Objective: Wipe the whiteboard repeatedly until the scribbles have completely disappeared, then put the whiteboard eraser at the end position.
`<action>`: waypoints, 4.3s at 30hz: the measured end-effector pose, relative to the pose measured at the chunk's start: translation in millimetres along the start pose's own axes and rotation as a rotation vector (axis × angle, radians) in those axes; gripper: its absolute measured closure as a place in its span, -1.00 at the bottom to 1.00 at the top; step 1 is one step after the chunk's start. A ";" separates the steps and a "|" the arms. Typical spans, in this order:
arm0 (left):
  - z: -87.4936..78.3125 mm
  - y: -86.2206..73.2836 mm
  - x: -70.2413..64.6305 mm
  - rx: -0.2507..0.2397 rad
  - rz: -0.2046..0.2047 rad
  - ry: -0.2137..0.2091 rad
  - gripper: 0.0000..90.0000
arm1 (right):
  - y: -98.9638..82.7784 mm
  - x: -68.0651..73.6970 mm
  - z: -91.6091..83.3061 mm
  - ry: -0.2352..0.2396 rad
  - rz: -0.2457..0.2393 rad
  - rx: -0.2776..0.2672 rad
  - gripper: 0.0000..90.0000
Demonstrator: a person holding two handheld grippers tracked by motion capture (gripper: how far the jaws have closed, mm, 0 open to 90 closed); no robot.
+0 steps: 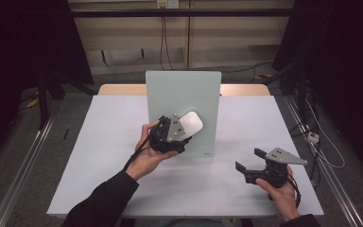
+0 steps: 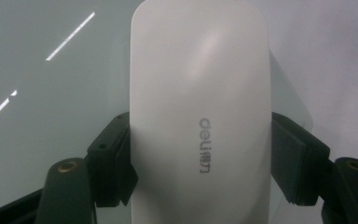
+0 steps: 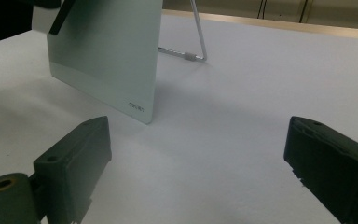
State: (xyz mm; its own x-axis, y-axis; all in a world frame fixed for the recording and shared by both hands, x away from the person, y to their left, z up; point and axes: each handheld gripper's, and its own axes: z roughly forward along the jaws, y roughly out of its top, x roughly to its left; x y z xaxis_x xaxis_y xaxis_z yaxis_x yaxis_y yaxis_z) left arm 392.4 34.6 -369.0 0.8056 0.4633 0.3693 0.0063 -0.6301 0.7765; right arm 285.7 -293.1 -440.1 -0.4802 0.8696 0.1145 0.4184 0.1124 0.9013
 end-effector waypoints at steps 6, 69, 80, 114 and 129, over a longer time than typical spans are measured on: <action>3.3 2.0 -3.6 0.000 0.026 0.011 -0.31 | 0.0 0.0 -0.1 0.001 0.000 0.000 -0.84; -13.7 -19.7 13.2 0.014 -0.111 -0.088 -0.31 | -0.3 2.0 1.9 0.003 -0.003 0.007 -0.84; -17.3 -21.0 12.5 -0.007 -0.132 -0.151 -0.31 | 0.2 1.0 4.3 0.001 0.006 0.010 -0.84; -26.2 -16.9 3.7 0.073 -0.100 -0.366 -0.31 | -0.4 0.7 2.1 0.003 -0.005 0.007 -0.84; -16.2 -22.1 -12.1 0.203 -0.036 -0.472 -0.31 | -0.2 3.3 3.4 0.012 -0.017 0.012 -0.84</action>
State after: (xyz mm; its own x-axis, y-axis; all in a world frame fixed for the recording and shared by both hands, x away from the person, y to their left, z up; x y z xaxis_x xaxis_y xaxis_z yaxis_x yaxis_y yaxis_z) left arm 372.9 53.0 -382.5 0.9821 0.1850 0.0369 0.1165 -0.7490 0.6523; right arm 286.6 -288.7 -441.3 -0.4966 0.8617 0.1044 0.4190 0.1327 0.8982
